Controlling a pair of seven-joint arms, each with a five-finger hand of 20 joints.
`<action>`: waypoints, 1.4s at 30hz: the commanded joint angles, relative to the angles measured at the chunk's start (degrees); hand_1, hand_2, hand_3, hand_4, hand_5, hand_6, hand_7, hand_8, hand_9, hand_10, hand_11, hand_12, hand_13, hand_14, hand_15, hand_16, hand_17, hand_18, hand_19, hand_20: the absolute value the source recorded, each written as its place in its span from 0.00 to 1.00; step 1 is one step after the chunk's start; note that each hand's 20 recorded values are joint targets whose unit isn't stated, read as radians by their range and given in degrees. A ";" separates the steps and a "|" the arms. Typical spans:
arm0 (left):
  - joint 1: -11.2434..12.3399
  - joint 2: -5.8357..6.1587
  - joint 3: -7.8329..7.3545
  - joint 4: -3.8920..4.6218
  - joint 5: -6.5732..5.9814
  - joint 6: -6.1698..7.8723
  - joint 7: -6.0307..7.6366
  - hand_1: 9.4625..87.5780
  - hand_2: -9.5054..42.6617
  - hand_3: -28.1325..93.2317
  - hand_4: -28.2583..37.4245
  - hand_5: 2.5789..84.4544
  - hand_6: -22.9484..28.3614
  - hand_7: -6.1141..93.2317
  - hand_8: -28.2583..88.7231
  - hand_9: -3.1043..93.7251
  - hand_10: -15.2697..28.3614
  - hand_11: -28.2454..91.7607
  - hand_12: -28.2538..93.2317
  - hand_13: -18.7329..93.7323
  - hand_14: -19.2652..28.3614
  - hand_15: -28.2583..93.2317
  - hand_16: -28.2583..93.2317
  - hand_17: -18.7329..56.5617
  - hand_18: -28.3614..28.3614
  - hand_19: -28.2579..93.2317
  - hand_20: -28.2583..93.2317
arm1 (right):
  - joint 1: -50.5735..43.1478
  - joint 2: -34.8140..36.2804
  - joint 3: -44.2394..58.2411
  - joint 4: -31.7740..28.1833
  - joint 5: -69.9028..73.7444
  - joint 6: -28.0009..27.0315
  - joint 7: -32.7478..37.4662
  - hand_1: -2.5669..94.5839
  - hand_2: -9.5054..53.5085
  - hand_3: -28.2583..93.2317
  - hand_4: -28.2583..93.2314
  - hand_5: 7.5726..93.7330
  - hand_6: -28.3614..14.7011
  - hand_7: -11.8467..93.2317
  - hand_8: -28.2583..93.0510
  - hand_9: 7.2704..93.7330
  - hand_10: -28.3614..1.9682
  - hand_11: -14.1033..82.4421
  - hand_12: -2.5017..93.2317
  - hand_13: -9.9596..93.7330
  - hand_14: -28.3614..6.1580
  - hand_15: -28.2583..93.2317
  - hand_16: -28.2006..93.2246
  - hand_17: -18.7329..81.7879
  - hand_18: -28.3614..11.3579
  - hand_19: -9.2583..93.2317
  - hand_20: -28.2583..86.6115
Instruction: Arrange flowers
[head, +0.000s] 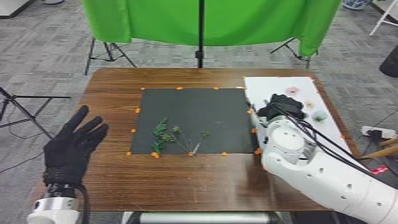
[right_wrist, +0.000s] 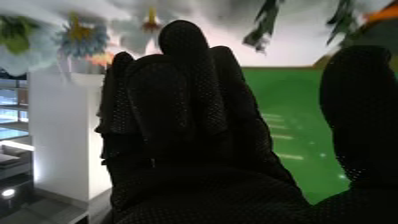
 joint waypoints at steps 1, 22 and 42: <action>0.39 -2.07 -0.72 -0.08 1.14 -0.36 -2.49 0.14 0.31 0.90 0.00 0.39 0.59 0.16 0.16 0.39 0.82 0.42 0.31 0.37 1.00 0.65 0.13 0.11 1.00 0.68 0.21 | 0.74 -2.89 -1.69 1.15 -0.43 -4.29 0.15 0.31 0.08 0.82 0.03 0.61 0.48 0.22 0.15 0.72 0.30 0.59 0.21 0.76 0.37 0.86 0.36 0.48 0.00 0.96 0.32; 0.05 -3.04 -0.87 0.06 1.66 -0.55 -2.37 0.14 0.32 0.90 0.00 0.39 0.59 0.16 0.16 0.39 0.83 0.42 0.31 0.37 1.00 0.65 0.13 0.11 1.00 0.68 0.21 | 4.45 -3.47 -9.05 6.50 -0.07 0.11 -2.51 0.60 0.00 0.78 0.00 0.95 0.64 0.32 0.28 0.93 0.60 0.55 0.30 0.87 0.61 0.82 0.40 0.55 0.12 1.00 0.42; 1.16 -2.82 -1.02 -0.52 1.43 0.08 -1.49 0.14 0.32 0.90 0.00 0.39 0.59 0.16 0.16 0.39 0.83 0.42 0.31 0.37 1.00 0.65 0.13 0.11 1.00 0.68 0.21 | 3.13 0.58 -2.54 -3.91 -1.98 6.94 -4.51 0.59 0.00 0.83 0.00 0.97 0.61 0.31 0.31 0.96 0.57 0.57 0.30 0.88 0.59 0.85 0.41 0.55 0.12 1.00 0.50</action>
